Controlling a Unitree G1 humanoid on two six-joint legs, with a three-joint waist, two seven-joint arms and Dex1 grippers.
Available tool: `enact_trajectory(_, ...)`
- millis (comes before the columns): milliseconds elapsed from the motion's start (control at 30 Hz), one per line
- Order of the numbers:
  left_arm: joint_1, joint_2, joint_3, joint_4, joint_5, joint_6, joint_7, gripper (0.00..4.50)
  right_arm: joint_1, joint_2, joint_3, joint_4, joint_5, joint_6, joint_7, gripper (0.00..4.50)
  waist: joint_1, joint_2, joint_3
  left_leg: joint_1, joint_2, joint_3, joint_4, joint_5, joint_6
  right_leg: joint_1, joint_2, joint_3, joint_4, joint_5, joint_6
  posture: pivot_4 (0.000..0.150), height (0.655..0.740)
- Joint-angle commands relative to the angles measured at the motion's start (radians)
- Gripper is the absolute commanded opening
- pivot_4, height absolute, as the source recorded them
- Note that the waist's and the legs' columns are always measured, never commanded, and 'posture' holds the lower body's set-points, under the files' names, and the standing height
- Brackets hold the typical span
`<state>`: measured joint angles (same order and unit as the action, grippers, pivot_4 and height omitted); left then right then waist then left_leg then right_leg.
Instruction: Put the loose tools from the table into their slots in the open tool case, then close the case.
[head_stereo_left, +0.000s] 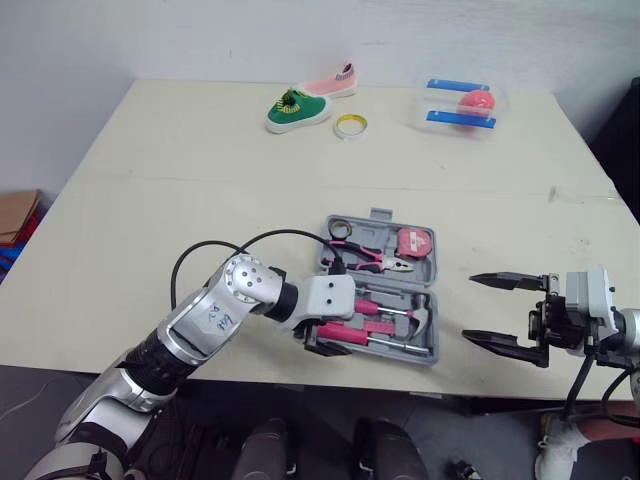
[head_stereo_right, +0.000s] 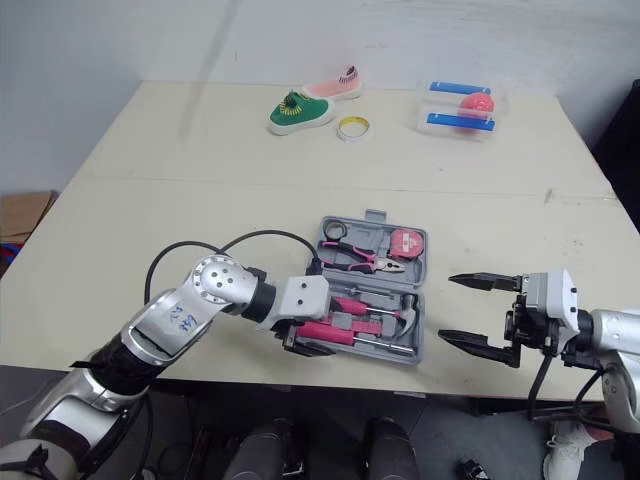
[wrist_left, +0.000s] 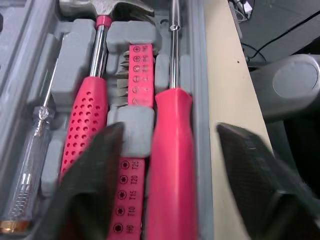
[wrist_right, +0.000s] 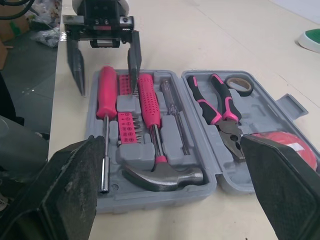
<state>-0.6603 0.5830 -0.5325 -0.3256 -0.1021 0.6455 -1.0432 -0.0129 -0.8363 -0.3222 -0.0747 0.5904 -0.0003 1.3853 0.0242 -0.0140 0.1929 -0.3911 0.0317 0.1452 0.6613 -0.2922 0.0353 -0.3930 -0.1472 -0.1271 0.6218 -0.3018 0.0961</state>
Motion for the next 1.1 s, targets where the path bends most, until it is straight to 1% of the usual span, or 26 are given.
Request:
enact_trajectory(33,0.004,-0.026,0.084,0.024,-0.022,-0.082,0.029,4.43,0.004,0.004,-0.012,-0.003,0.005,-0.019,0.008,4.50,0.000,0.000,0.000,0.000,0.000,0.000,0.000,0.000,0.000,0.000,0.000,0.000,0.000,0.000,0.000,0.150,0.7400)
enact_trajectory(133,0.032,-0.056,0.176,0.039,-0.118,-0.204,-0.021,4.43,0.004,0.009,-0.015,0.006,0.001,-0.027,0.009,4.50,-0.001,0.000,0.000,0.000,0.000,0.000,0.001,0.000,0.000,0.000,0.000,0.000,0.000,0.000,0.000,0.150,0.7400)
enact_trajectory(200,0.059,-0.083,0.229,0.059,-0.168,-0.248,-0.029,4.43,0.006,0.013,-0.017,0.016,-0.003,-0.033,0.011,4.50,-0.001,0.000,0.000,0.000,0.001,0.000,0.001,0.000,0.000,0.000,-0.001,0.000,0.000,0.000,0.000,0.150,0.7400)
enact_trajectory(233,0.081,-0.098,0.257,0.074,-0.197,-0.260,-0.029,3.89,0.012,0.016,-0.018,0.020,-0.006,-0.039,0.011,4.50,-0.001,0.000,0.000,0.000,0.001,0.000,0.001,0.000,0.000,0.000,0.000,0.000,0.000,0.000,0.000,0.150,0.7400)
enact_trajectory(267,0.101,-0.113,0.275,0.091,-0.215,-0.285,-0.032,3.62,0.016,0.020,-0.019,0.026,-0.008,-0.044,0.011,4.50,-0.001,0.000,0.000,0.000,0.001,0.000,0.001,0.000,0.000,0.001,0.000,-0.001,0.000,0.000,0.000,0.150,0.7400)
enact_trajectory(300,0.118,-0.118,0.277,0.108,-0.212,-0.316,-0.037,3.17,0.019,0.022,-0.019,0.031,-0.010,-0.051,0.010,4.50,-0.001,0.000,0.000,0.000,0.001,0.000,0.001,0.000,0.000,0.001,0.000,-0.001,0.000,0.000,0.000,0.150,0.7400)
enact_trajectory(367,0.153,-0.127,0.259,0.131,-0.195,-0.358,-0.043,2.26,0.023,0.027,-0.021,0.037,-0.012,-0.058,0.004,4.50,-0.001,0.000,0.000,0.000,0.000,0.000,0.001,0.000,0.000,0.001,0.000,-0.002,0.000,0.000,0.000,0.150,0.7400)
enact_trajectory(467,0.190,-0.145,0.227,0.163,-0.164,-0.413,-0.037,0.78,0.030,0.033,-0.023,0.044,-0.015,-0.070,-0.002,4.50,0.000,0.000,0.000,0.001,0.000,0.000,0.002,0.000,0.000,0.001,0.000,-0.003,0.001,0.000,0.001,0.150,0.7400)
enact_trajectory(500,0.200,-0.153,0.216,0.175,-0.148,-0.404,-0.018,0.29,0.034,0.033,-0.026,0.048,-0.015,-0.073,-0.002,4.50,0.000,0.000,0.000,0.001,0.000,0.000,0.002,0.000,0.000,0.001,0.000,-0.003,0.001,0.000,0.001,0.150,0.7400)
enact_trajectory(533,0.207,-0.160,0.204,0.189,-0.128,-0.413,-0.005,0.04,0.038,0.031,-0.028,0.054,-0.017,-0.078,0.001,4.50,0.000,0.000,0.000,0.001,0.000,0.000,0.002,0.000,0.001,0.001,0.000,-0.003,0.001,0.000,0.001,0.150,0.7400)
enact_trajectory(667,0.219,-0.171,0.152,0.237,-0.083,-0.439,-0.009,0.04,0.032,0.028,-0.033,0.085,-0.021,-0.094,0.000,4.50,0.001,0.000,0.000,0.001,0.000,0.000,0.002,-0.001,0.001,0.001,0.000,-0.004,0.000,0.000,0.001,0.150,0.7400)
enact_trajectory(833,0.243,-0.186,0.121,0.285,-0.052,-0.455,0.004,0.04,0.038,0.031,-0.030,0.095,-0.022,-0.109,0.000,4.50,0.000,0.000,0.000,0.001,0.000,0.000,0.002,-0.001,0.001,0.001,-0.001,-0.003,0.000,0.001,0.001,0.150,0.7400)
enact_trajectory(933,0.249,-0.178,0.109,0.294,-0.036,-0.470,-0.008,0.04,0.043,0.032,-0.031,0.097,-0.023,-0.113,-0.002,4.50,0.000,0.001,0.000,0.001,0.000,0.000,0.002,-0.001,0.001,0.001,-0.001,-0.003,0.000,0.001,0.001,0.150,0.7400)
enact_trajectory(1033,0.247,-0.151,0.093,0.324,0.013,-0.424,0.014,0.04,0.056,0.035,-0.033,0.100,-0.024,-0.121,-0.003,4.50,0.000,0.001,-0.001,0.001,0.000,0.000,0.002,-0.001,0.001,0.002,-0.001,-0.003,0.000,0.001,0.001,0.150,0.7400)
enact_trajectory(1100,0.248,-0.141,0.088,0.340,0.015,-0.424,0.003,0.04,0.062,0.036,-0.031,0.100,-0.025,-0.124,-0.006,4.50,0.000,0.001,-0.001,0.002,0.001,0.000,0.002,-0.002,0.001,0.002,-0.001,-0.003,0.000,0.001,0.001,0.150,0.7400)
